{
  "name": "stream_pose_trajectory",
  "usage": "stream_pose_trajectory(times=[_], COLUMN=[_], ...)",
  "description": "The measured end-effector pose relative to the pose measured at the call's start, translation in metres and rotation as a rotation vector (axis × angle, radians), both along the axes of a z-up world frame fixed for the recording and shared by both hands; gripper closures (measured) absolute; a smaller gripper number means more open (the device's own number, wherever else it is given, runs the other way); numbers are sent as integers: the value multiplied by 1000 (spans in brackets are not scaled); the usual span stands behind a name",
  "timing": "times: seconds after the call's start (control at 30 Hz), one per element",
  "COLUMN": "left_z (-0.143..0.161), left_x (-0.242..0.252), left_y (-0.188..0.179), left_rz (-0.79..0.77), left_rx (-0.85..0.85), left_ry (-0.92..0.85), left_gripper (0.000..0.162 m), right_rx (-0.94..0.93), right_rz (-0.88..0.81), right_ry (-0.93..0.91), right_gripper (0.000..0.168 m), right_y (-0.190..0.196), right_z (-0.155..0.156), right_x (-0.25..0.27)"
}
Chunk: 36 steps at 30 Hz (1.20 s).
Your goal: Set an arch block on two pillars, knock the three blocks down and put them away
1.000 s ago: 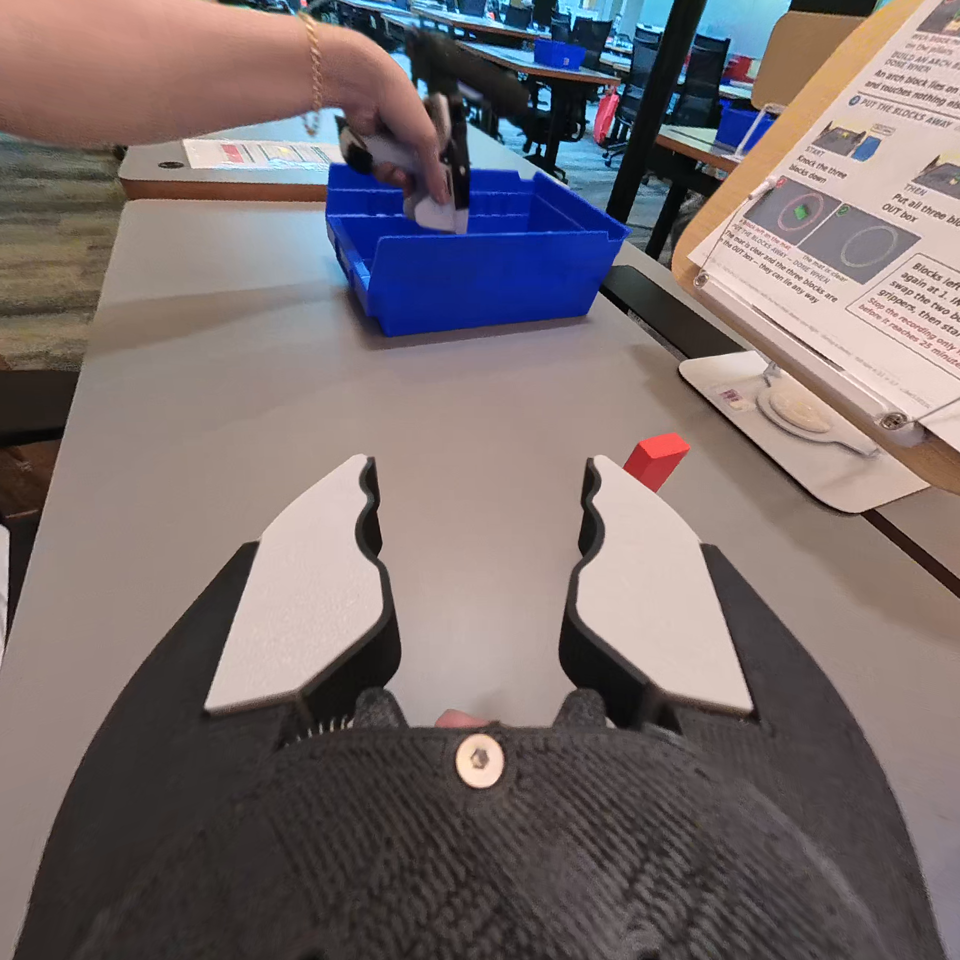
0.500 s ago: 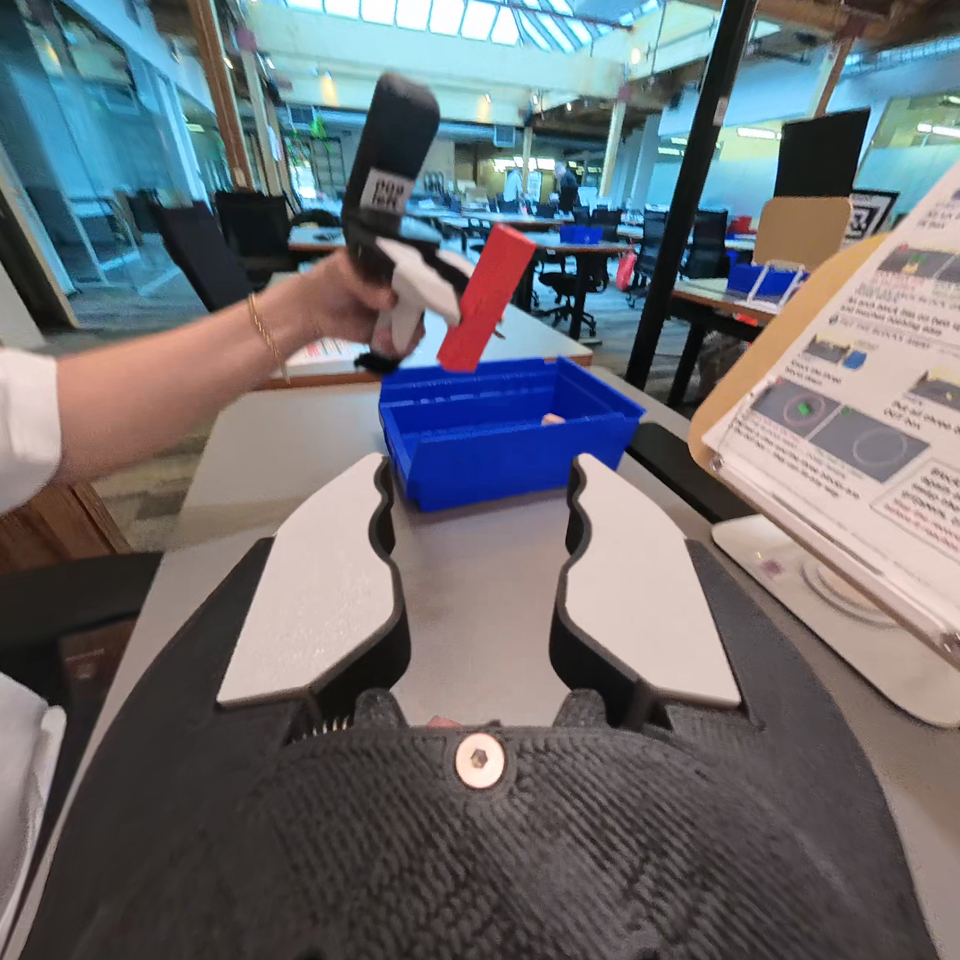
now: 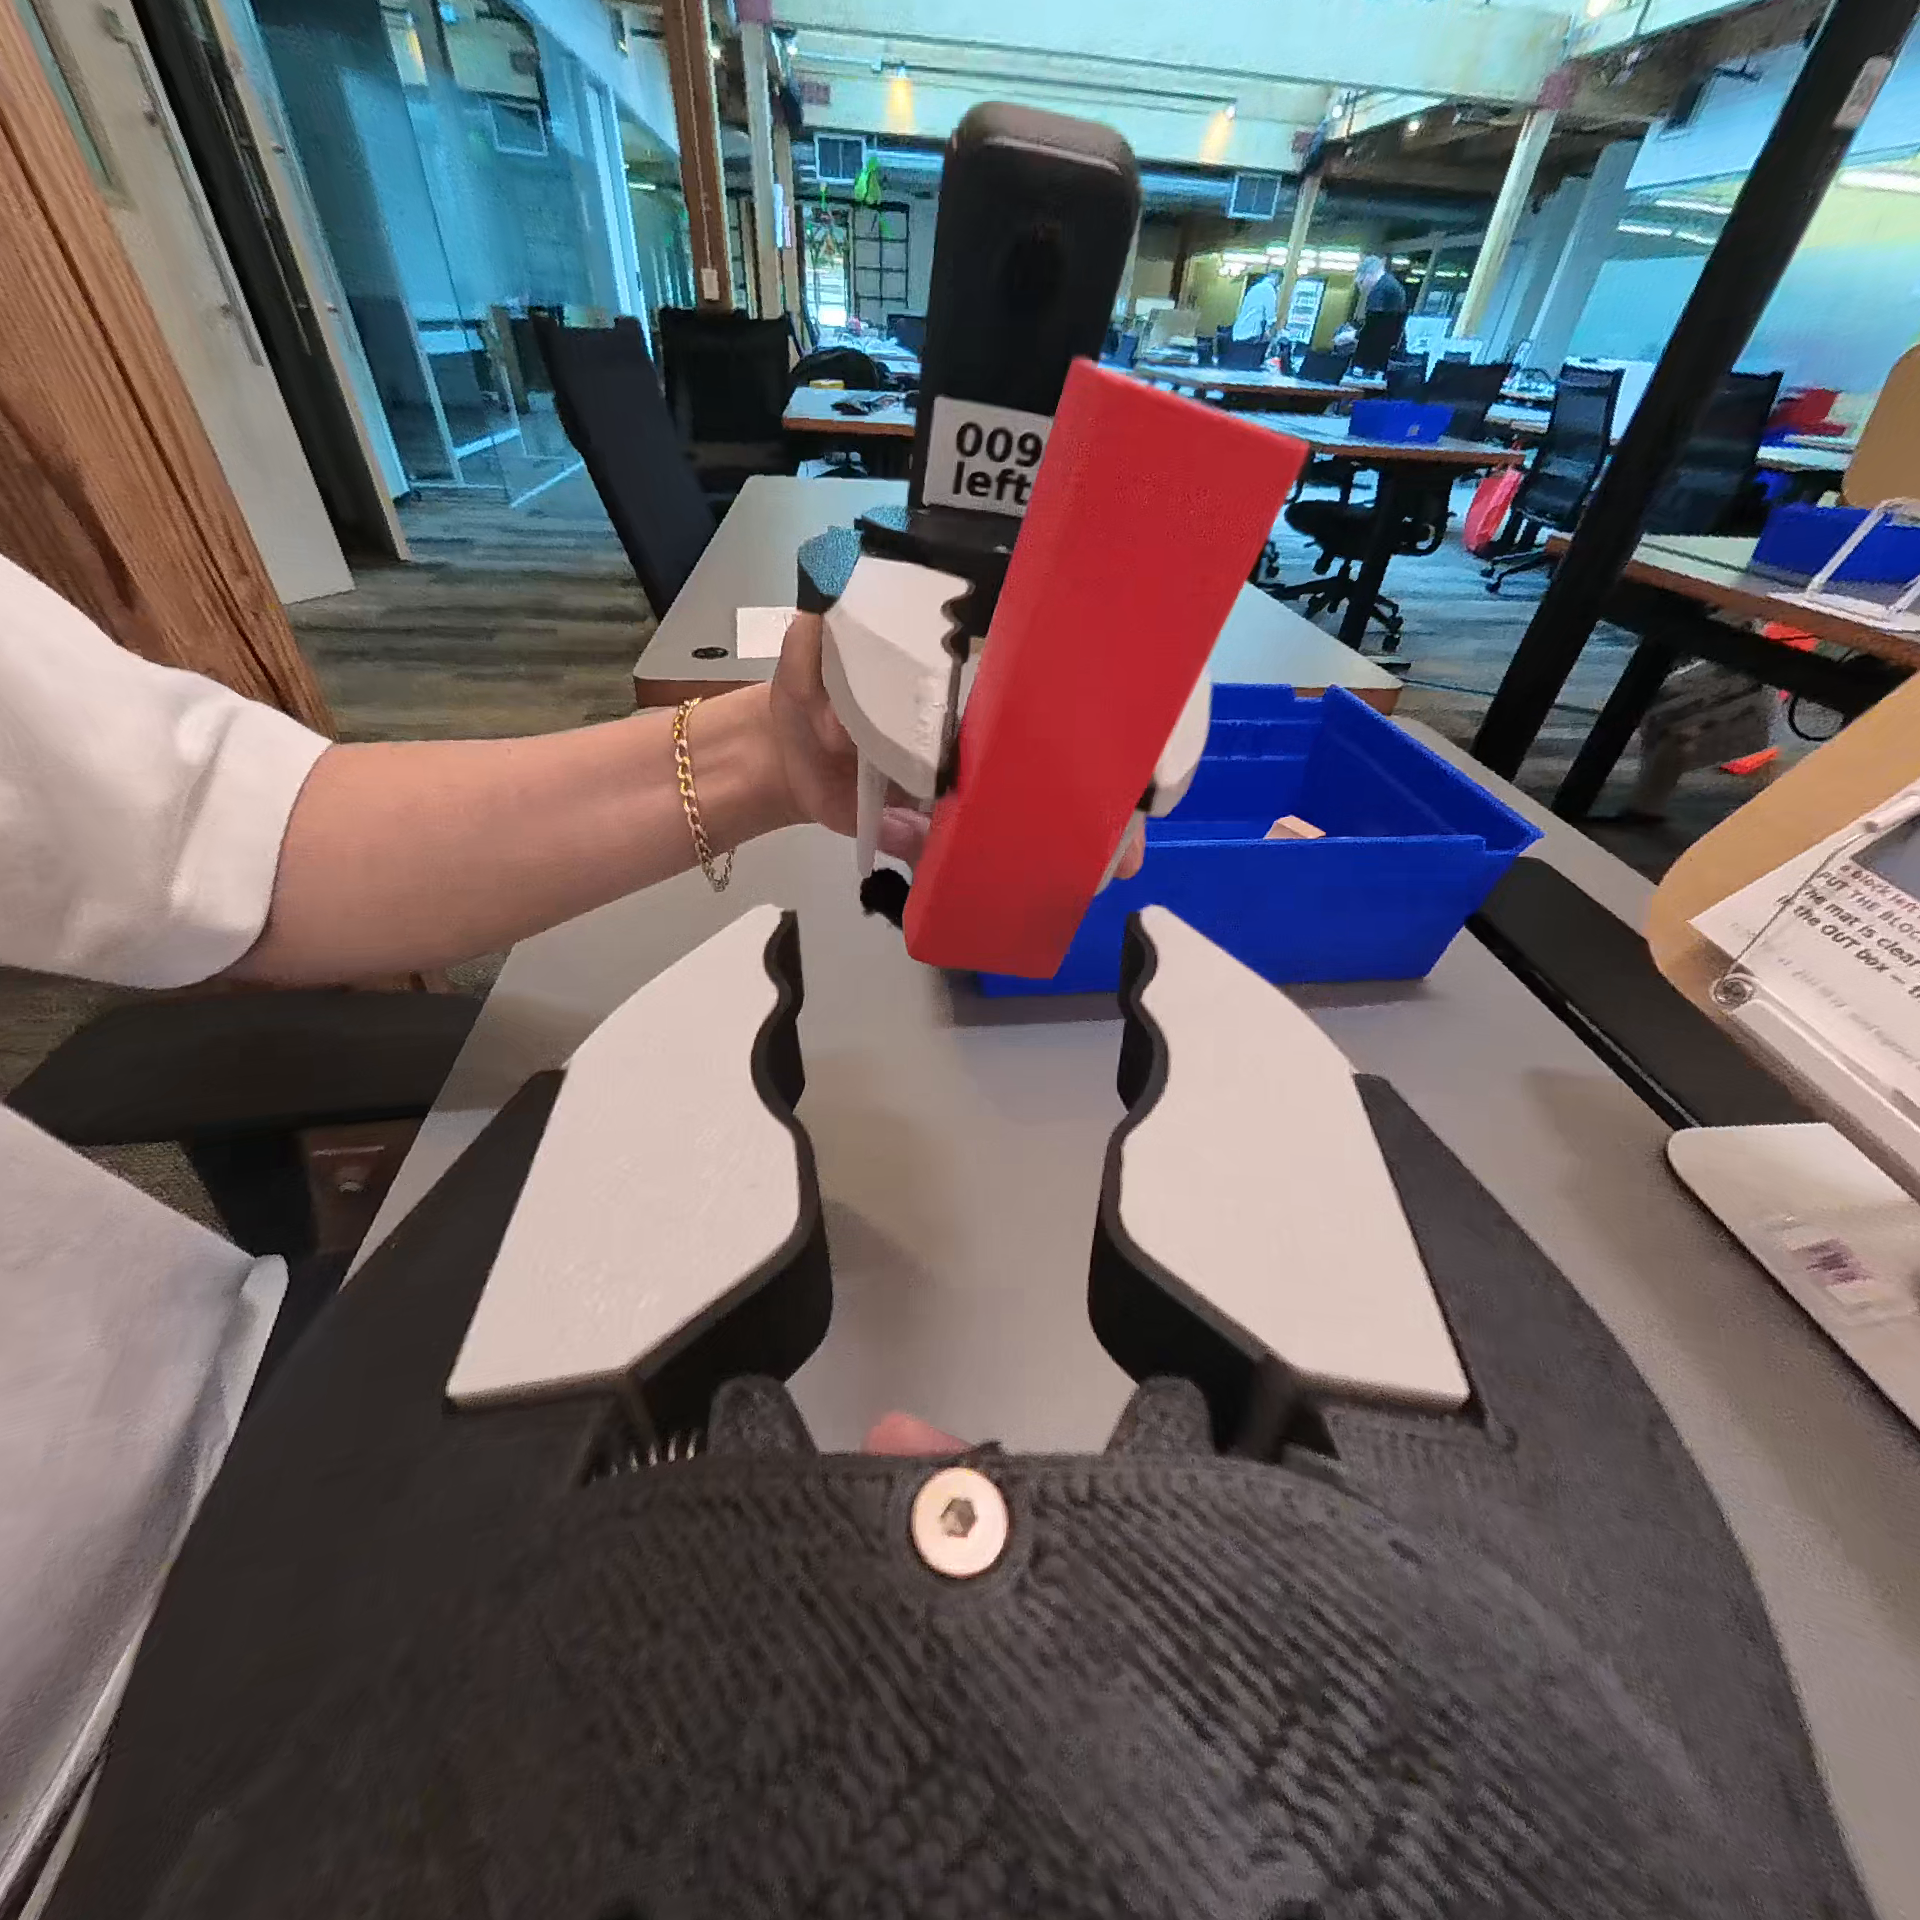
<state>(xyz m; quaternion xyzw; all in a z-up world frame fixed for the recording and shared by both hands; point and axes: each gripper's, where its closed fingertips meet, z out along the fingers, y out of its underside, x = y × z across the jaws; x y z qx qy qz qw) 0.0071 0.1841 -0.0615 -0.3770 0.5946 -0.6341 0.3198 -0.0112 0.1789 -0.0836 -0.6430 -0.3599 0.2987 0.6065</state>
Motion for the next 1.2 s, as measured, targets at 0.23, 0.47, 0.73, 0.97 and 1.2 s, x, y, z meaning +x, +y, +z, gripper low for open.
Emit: stream_pose_trajectory(times=[0.23,0.47,0.73,0.97,1.2], left_z=[4,2,17,2,-17], left_x=[1,-4,-3,1,16], left_y=[-10,-11,-2,-7,11], left_rz=[-14,20,110,66,106], left_rx=[19,41,148,229,212], left_ry=[-45,-42,73,199,235], left_gripper=[130,130,117,130,130], right_rx=[-28,-52,-16,-26,-63], right_rz=[-3,2,-66,-86,-234], right_ry=[106,120,18,-63,-50], right_gripper=[133,136,136,136,117], right_y=[4,2,6,5,10], right_z=[5,3,-16,-35,-43], right_x=[-3,-4,3,7,40])
